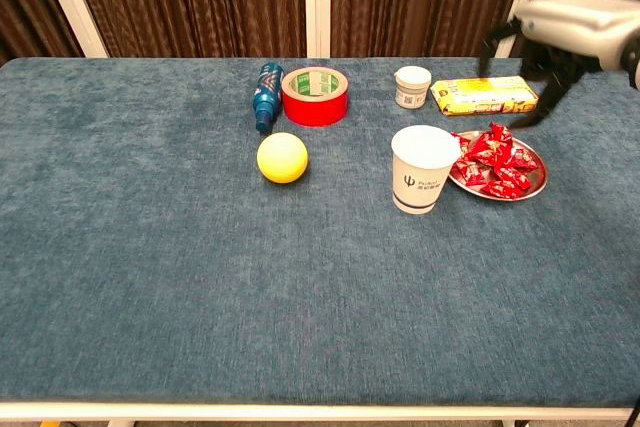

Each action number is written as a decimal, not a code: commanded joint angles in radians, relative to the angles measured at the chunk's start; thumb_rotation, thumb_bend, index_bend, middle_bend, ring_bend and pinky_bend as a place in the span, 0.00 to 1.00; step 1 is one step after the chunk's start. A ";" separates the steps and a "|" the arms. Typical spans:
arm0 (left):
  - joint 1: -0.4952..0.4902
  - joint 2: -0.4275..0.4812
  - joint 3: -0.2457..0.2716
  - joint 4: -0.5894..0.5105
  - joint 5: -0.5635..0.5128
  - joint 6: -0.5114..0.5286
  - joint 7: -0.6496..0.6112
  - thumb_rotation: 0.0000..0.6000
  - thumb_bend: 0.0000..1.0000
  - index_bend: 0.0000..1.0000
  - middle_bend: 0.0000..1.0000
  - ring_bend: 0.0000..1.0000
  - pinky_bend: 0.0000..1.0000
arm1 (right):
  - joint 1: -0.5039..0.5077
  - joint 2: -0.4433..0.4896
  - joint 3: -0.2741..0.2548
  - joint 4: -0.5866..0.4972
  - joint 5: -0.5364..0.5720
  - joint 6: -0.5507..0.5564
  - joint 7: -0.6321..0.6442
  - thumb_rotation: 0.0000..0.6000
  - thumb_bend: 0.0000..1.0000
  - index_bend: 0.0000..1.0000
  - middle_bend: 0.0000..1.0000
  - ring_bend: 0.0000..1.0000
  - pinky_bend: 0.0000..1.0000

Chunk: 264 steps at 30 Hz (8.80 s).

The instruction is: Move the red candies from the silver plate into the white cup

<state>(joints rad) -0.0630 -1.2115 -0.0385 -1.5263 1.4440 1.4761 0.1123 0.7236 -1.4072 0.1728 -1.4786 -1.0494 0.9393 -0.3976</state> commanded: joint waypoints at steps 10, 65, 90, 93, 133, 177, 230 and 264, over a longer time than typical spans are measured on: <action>0.006 0.003 0.002 -0.007 -0.002 0.004 0.005 1.00 0.00 0.29 0.22 0.12 0.13 | 0.063 -0.182 -0.047 0.250 0.098 -0.145 -0.065 1.00 0.20 0.45 1.00 1.00 1.00; 0.025 -0.004 0.007 0.019 -0.005 0.013 -0.027 1.00 0.00 0.29 0.22 0.12 0.13 | 0.057 -0.060 -0.048 -0.082 -0.085 -0.018 -0.055 1.00 0.14 0.35 1.00 1.00 1.00; 0.019 -0.004 0.000 0.018 0.000 0.010 -0.029 1.00 0.00 0.29 0.22 0.12 0.13 | 0.121 -0.221 -0.008 0.328 0.224 -0.126 -0.185 1.00 0.21 0.44 1.00 1.00 1.00; 0.019 -0.005 0.001 0.015 -0.002 0.006 -0.027 1.00 0.00 0.29 0.22 0.12 0.13 | 0.135 -0.255 -0.007 0.373 0.238 -0.142 -0.195 1.00 0.21 0.44 1.00 1.00 1.00; 0.037 -0.005 0.007 0.039 -0.010 0.012 -0.062 1.00 0.00 0.29 0.22 0.12 0.13 | 0.172 -0.330 -0.003 0.400 0.210 -0.136 -0.223 1.00 0.21 0.45 1.00 1.00 1.00; 0.040 -0.011 0.010 0.043 -0.012 -0.002 -0.064 1.00 0.00 0.29 0.22 0.12 0.13 | 0.166 -0.330 -0.047 0.482 0.307 -0.163 -0.320 1.00 0.25 0.54 1.00 1.00 1.00; 0.044 -0.013 0.008 0.045 -0.003 0.010 -0.066 1.00 0.00 0.29 0.22 0.12 0.13 | 0.022 0.004 -0.047 0.036 0.073 0.028 -0.078 1.00 0.04 0.43 1.00 1.00 1.00; 0.047 -0.009 0.012 0.039 -0.015 0.001 -0.060 1.00 0.00 0.29 0.22 0.12 0.13 | 0.083 -0.289 -0.029 0.486 0.185 -0.164 -0.124 1.00 0.33 0.59 1.00 1.00 1.00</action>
<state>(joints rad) -0.0166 -1.2204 -0.0273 -1.4873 1.4285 1.4766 0.0529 0.8056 -1.6951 0.1427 -0.9938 -0.8653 0.7753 -0.5199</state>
